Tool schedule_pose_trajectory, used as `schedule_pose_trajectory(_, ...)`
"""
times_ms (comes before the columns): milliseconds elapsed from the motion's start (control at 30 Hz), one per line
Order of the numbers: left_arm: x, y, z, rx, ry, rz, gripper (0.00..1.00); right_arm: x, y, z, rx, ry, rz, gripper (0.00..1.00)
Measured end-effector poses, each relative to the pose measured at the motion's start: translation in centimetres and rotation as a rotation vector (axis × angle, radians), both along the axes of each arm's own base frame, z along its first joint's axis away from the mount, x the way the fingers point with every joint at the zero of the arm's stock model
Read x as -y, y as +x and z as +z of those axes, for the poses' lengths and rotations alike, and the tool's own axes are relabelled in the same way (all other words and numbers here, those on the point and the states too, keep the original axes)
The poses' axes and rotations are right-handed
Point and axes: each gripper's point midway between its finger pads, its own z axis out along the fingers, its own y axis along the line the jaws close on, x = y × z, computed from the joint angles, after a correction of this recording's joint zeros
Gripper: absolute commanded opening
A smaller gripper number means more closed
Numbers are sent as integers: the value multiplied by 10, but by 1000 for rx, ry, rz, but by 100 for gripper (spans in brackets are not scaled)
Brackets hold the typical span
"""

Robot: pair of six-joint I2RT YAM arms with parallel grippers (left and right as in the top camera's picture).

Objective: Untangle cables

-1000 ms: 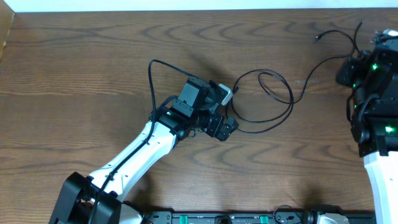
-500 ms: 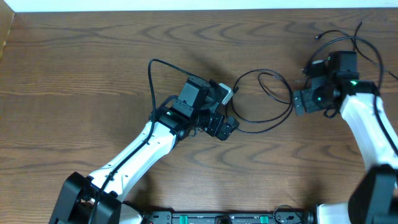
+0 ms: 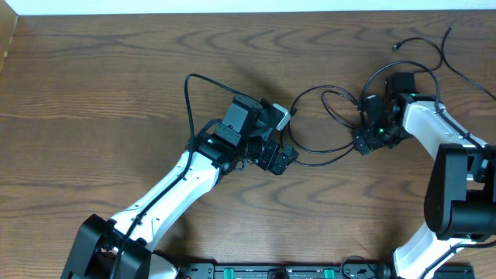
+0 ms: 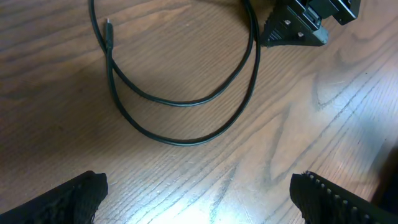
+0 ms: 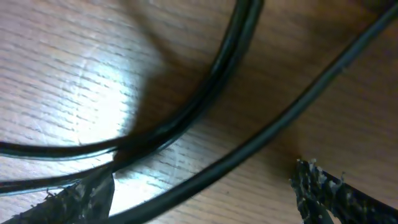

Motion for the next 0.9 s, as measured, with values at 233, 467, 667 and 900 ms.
schedule_pose_trajectory(233,0,0,0,0,0,0,99,-9,21,1,78,35,-43,83)
schedule_pose_trajectory(467,0,0,0,0,0,0,99,-44,26,7,87,213,-68,84)
schedule_pose_trajectory(667,0,0,0,0,0,0,99,-83,9,18,8,385,-86,96)
schedule_pose_trajectory(900,0,0,0,0,0,0,99,-64,34,62,156,327,-400,99)
